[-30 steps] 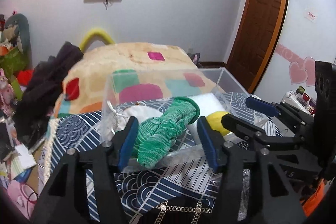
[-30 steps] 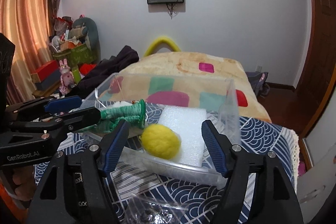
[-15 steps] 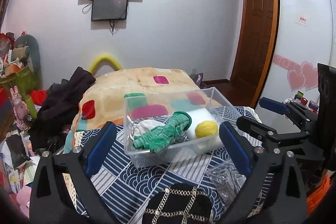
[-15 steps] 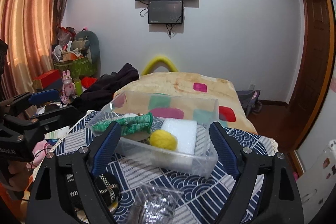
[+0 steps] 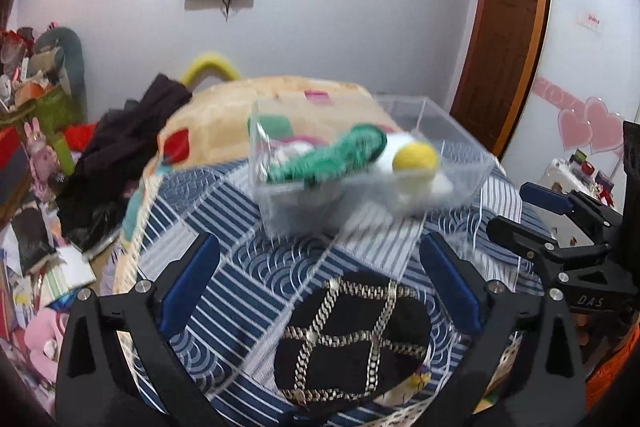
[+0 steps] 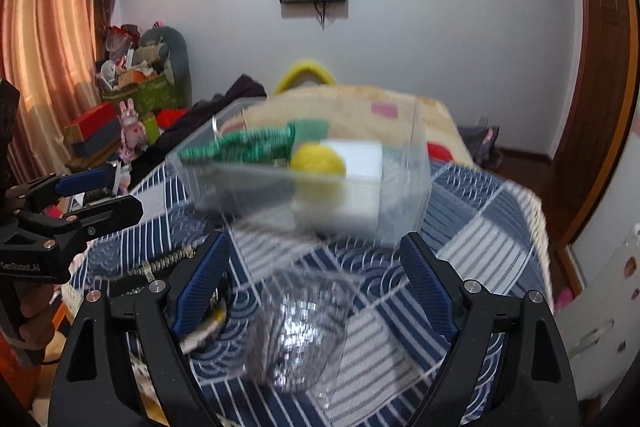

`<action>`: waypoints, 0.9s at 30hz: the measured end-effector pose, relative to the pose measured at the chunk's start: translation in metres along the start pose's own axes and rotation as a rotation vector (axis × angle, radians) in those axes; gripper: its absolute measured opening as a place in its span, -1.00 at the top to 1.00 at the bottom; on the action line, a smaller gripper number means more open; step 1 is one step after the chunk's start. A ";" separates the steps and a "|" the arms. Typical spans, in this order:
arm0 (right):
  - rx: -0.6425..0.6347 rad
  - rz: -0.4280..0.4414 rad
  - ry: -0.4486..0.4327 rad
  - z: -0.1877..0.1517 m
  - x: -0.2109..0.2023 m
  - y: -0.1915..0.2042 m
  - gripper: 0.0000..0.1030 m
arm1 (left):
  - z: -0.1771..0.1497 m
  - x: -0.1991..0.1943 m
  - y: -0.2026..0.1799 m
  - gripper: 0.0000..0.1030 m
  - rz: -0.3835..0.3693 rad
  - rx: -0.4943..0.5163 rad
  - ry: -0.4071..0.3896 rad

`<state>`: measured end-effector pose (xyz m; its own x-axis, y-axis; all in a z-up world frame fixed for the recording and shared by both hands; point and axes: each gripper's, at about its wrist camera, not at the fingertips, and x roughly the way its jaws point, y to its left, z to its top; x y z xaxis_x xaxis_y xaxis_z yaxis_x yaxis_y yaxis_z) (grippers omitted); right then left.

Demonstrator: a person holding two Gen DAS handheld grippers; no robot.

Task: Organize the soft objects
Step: 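Grasp the black chain pouch with the left tool while the right tool grasps the steel wool bag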

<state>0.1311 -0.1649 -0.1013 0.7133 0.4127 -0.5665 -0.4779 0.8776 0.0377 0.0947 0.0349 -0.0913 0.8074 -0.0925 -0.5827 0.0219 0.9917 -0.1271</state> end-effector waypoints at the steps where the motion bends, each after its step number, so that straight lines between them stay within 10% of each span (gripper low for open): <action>1: 0.008 0.002 0.014 -0.006 0.001 -0.001 -0.66 | -0.004 0.003 0.000 -0.97 -0.006 -0.003 0.016; 21: 0.043 0.062 0.181 -0.040 0.028 0.000 -0.62 | -0.046 0.042 0.000 0.12 -0.094 -0.018 0.187; 27: 0.002 0.056 0.180 -0.040 0.026 0.002 -0.10 | -0.046 0.043 0.003 0.33 -0.116 -0.041 0.191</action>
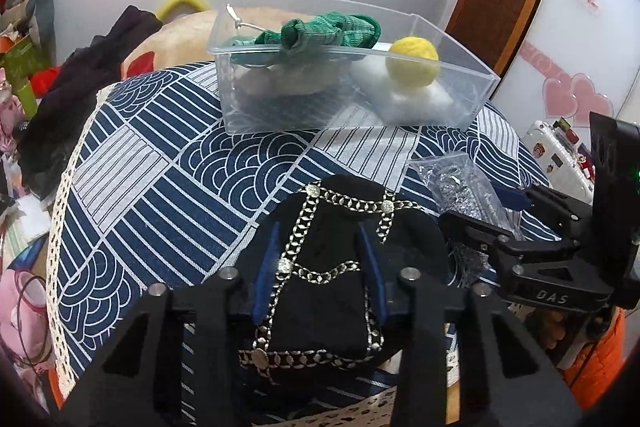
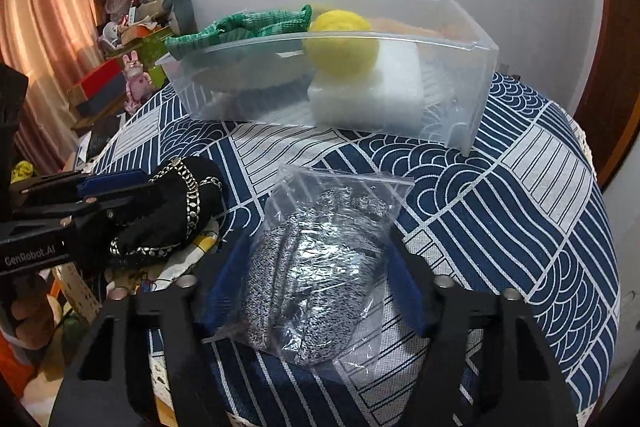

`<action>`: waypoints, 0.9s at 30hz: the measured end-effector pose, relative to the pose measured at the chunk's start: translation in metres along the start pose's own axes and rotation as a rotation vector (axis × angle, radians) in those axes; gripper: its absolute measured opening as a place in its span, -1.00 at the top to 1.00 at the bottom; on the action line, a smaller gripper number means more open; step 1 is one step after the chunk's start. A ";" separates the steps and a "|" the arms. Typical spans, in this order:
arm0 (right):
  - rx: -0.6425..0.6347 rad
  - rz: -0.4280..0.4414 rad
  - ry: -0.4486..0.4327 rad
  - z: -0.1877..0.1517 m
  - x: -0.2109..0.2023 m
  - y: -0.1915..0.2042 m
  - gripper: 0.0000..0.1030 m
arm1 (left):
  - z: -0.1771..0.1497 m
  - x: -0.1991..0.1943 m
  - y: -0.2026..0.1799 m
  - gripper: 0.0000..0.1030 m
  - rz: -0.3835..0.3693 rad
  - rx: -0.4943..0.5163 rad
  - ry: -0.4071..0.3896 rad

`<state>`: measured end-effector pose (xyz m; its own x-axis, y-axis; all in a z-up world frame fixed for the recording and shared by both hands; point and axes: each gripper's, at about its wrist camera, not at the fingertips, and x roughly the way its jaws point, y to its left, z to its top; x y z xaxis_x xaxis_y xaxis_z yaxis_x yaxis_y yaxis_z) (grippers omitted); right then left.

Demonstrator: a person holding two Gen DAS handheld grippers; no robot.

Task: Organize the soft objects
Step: 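Grasp the black chain pouch with the left tool while the right tool grasps the steel wool bag, then place the pouch into the box with the left tool while the right tool places the bag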

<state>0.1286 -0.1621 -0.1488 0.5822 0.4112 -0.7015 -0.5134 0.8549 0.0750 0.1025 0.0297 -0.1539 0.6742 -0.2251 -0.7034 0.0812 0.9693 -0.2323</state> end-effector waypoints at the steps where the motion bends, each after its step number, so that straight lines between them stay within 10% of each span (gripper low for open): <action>1: -0.002 0.007 0.000 0.000 -0.001 -0.001 -0.04 | 0.000 0.000 0.001 0.45 -0.002 -0.006 -0.001; 3: -0.003 0.018 -0.001 0.000 -0.001 -0.002 0.19 | 0.000 0.000 0.003 0.84 0.002 -0.015 -0.002; 27: 0.018 0.033 -0.139 0.023 -0.037 -0.002 0.47 | 0.025 -0.071 -0.009 0.88 0.058 0.024 -0.216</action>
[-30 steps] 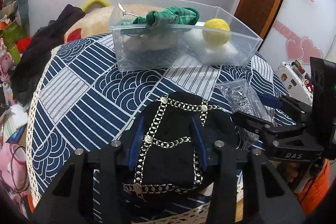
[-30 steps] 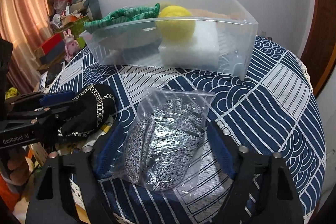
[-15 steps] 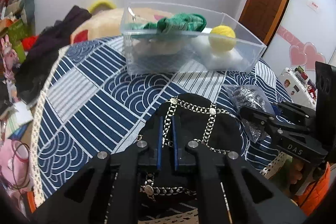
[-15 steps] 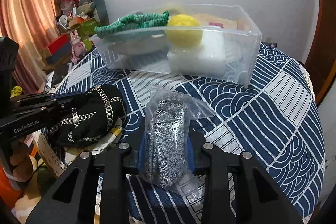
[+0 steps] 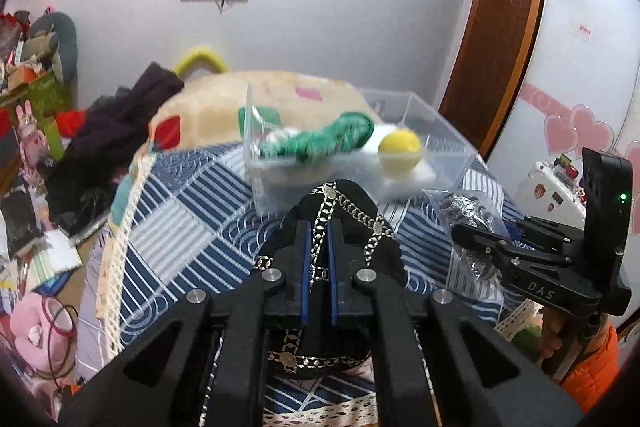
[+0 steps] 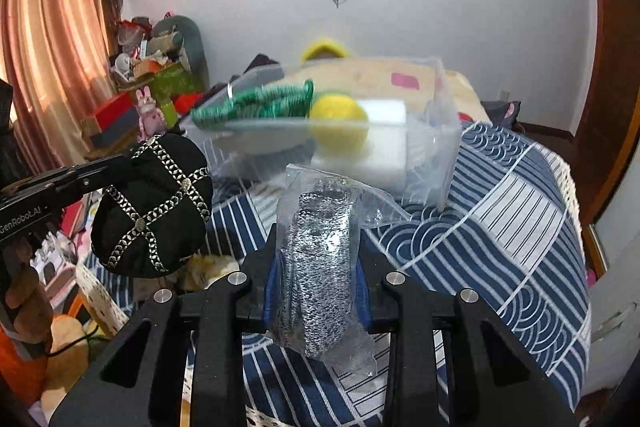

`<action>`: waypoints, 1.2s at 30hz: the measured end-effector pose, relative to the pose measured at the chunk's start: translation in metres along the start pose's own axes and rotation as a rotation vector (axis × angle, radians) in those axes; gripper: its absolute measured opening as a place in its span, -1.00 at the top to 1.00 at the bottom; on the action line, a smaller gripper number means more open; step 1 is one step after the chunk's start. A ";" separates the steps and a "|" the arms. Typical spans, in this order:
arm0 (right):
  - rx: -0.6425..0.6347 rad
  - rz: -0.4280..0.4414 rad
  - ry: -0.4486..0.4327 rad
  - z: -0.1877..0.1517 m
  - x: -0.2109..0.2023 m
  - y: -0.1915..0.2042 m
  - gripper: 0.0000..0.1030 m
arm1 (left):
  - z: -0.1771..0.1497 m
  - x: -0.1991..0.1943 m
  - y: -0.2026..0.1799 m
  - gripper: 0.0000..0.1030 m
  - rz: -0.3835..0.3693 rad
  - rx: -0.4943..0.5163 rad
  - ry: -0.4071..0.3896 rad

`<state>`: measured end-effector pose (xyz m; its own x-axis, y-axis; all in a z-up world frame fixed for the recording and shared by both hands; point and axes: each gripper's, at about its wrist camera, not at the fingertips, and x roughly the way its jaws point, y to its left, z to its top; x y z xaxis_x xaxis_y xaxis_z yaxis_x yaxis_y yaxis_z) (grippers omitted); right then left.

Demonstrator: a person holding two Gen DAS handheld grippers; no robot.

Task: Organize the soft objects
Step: 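Place the pouch into the box with the left tool while the right tool places the bag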

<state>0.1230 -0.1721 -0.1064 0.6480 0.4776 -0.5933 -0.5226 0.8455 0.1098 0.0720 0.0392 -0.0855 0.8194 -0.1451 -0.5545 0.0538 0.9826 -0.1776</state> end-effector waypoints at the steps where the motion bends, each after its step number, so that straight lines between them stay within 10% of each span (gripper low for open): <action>1: 0.000 -0.002 -0.009 0.002 -0.002 0.000 0.47 | 0.003 -0.004 -0.002 0.88 0.004 0.006 -0.015; 22: -0.052 -0.071 -0.208 0.069 -0.017 -0.004 0.47 | 0.082 -0.007 -0.002 0.88 0.045 0.017 -0.195; 36: -0.077 -0.164 -0.114 0.078 0.036 -0.020 0.47 | 0.097 0.060 0.013 0.88 0.030 -0.035 -0.114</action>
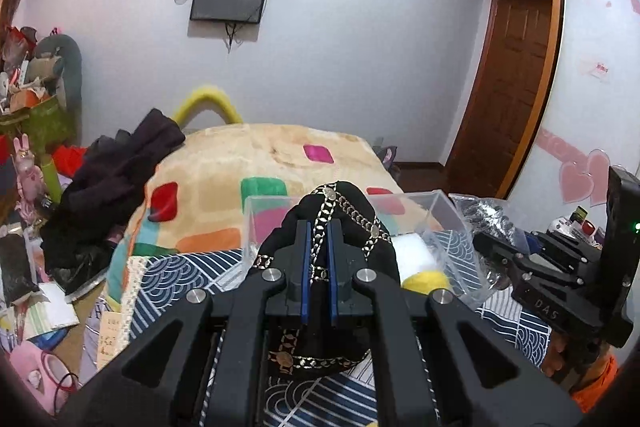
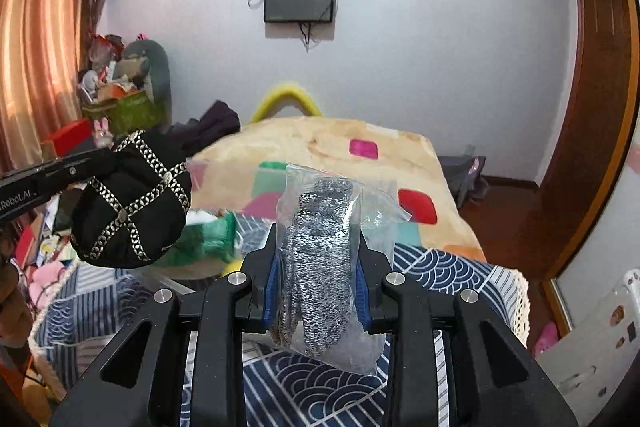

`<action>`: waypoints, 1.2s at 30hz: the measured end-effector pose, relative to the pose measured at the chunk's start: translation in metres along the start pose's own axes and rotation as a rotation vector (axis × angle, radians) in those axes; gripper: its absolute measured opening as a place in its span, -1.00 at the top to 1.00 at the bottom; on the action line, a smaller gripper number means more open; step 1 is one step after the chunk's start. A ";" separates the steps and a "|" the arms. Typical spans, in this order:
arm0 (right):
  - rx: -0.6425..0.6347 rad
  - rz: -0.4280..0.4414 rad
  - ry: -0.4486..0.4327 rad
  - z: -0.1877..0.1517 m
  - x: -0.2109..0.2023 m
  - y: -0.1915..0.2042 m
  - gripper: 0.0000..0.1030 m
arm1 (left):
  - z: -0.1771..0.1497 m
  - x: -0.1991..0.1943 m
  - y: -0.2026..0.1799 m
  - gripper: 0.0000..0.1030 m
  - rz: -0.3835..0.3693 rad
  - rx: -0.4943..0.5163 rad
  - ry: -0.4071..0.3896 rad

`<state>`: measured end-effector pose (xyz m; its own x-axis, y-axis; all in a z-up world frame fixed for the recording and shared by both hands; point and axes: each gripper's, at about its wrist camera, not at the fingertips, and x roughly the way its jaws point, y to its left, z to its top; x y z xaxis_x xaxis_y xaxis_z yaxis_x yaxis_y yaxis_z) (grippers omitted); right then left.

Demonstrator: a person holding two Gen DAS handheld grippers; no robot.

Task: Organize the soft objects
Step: 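Place the pouch into the box with the left tool while the right tool places the bag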

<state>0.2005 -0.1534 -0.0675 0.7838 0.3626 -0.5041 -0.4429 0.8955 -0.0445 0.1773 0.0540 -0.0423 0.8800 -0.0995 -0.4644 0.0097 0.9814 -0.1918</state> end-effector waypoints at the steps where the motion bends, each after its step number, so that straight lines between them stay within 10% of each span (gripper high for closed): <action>1: -0.002 -0.002 0.012 -0.002 0.004 0.000 0.47 | -0.001 0.006 0.000 0.88 -0.003 -0.001 0.011; 14: -0.012 0.013 0.077 -0.009 0.022 0.001 0.39 | -0.020 0.055 -0.009 0.83 0.012 0.050 0.128; 21: 0.022 0.011 0.062 -0.008 0.012 -0.005 -0.23 | -0.023 0.035 -0.021 0.35 0.004 0.098 0.095; 36: 0.017 0.030 -0.051 -0.003 -0.050 0.011 -0.61 | -0.019 -0.045 -0.036 -0.70 -0.018 0.144 -0.024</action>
<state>0.1551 -0.1630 -0.0450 0.7917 0.4013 -0.4605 -0.4592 0.8882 -0.0154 0.1279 0.0204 -0.0311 0.8900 -0.1155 -0.4411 0.0927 0.9930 -0.0730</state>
